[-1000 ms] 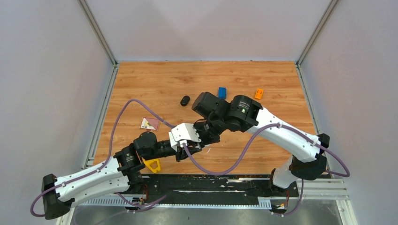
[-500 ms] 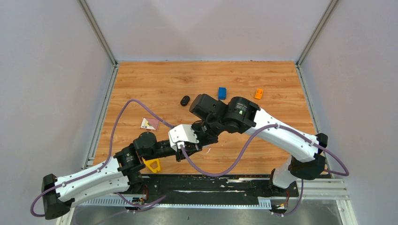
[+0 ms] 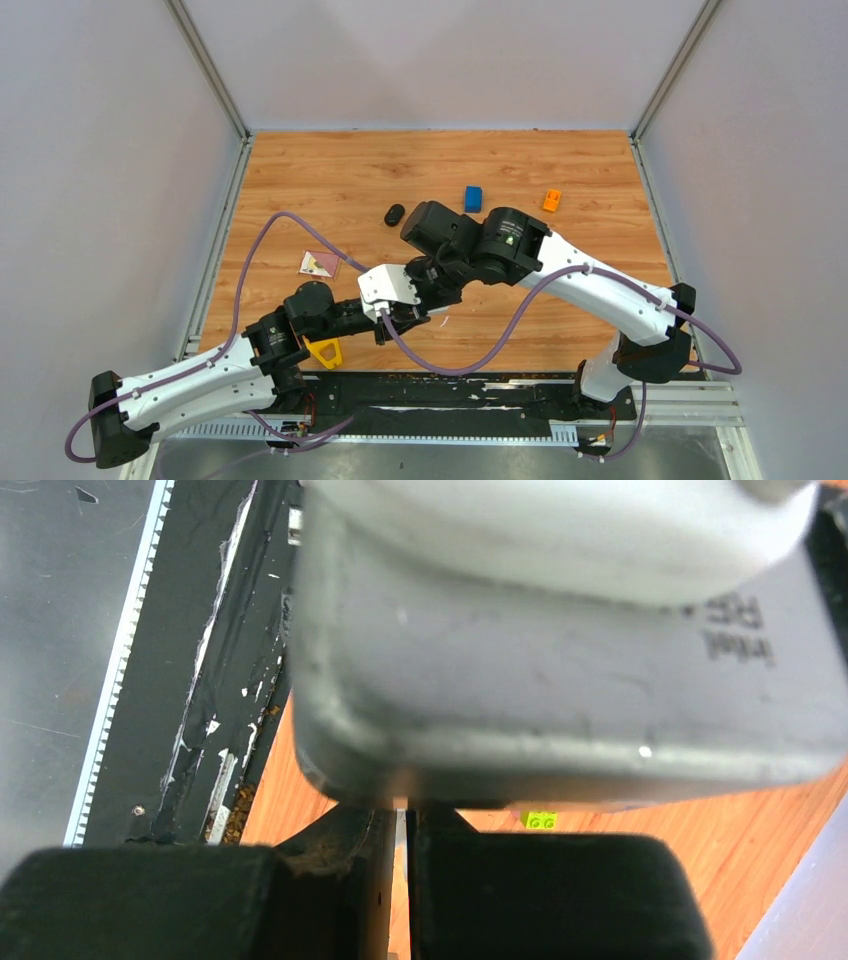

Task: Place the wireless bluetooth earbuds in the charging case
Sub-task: Place the earbud in the charging case.

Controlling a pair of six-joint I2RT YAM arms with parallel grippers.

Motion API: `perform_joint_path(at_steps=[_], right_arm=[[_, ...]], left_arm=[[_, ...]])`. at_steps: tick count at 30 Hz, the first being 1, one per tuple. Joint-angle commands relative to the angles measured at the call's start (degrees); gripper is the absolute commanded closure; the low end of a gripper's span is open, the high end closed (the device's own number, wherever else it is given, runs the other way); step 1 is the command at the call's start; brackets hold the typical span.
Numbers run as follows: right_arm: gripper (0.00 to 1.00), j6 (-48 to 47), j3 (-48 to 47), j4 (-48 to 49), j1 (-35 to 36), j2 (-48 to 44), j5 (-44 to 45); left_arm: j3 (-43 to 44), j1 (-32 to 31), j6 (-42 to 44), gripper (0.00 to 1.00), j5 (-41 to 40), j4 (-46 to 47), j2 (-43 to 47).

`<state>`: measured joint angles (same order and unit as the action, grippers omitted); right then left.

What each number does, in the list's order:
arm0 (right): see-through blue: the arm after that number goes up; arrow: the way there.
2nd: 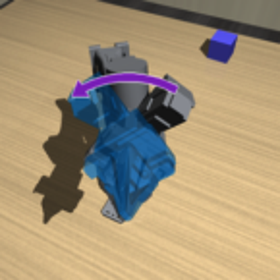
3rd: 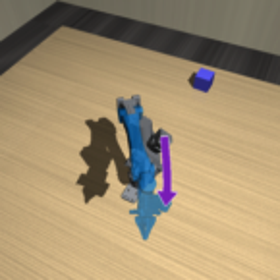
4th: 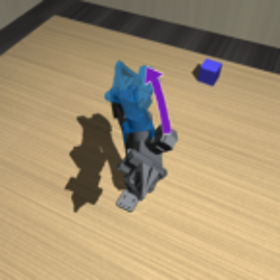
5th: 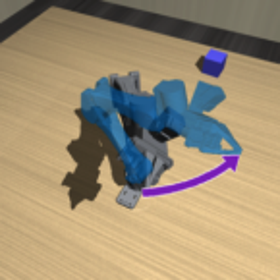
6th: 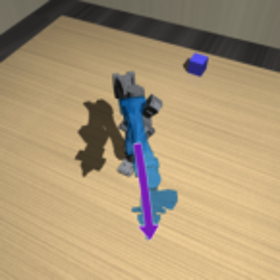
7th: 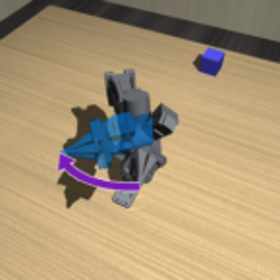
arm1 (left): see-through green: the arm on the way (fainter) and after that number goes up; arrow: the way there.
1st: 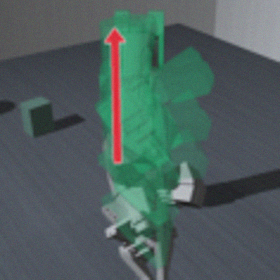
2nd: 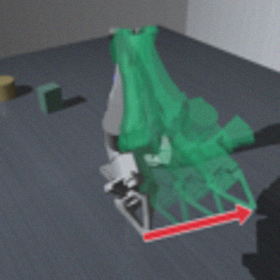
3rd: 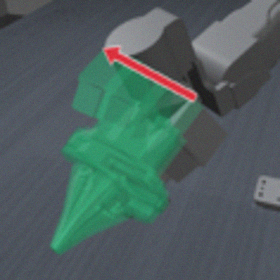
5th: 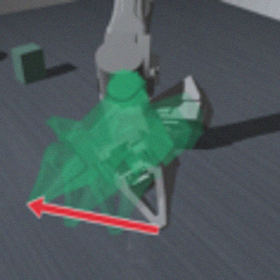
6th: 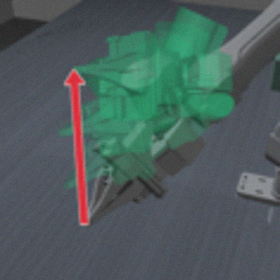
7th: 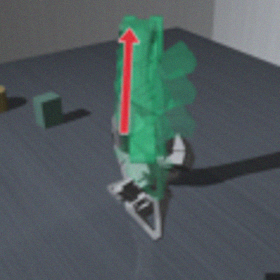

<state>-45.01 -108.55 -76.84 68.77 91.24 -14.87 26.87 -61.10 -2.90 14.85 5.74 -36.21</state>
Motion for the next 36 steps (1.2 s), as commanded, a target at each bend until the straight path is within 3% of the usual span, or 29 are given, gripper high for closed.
perform_joint_path(at_steps=[1,36], right_arm=[[1.00,0.5,0.7,1.1,0.7,0.4,0.2],[0.99,3.5,-0.4,2.5,0.9,2.8,1.8]], left_arm=[[0.0,-0.2,-0.4,1.00,-0.3,2.6,0.7],[-0.1,-0.2,0.0,1.00,-0.4,2.6,1.4]])
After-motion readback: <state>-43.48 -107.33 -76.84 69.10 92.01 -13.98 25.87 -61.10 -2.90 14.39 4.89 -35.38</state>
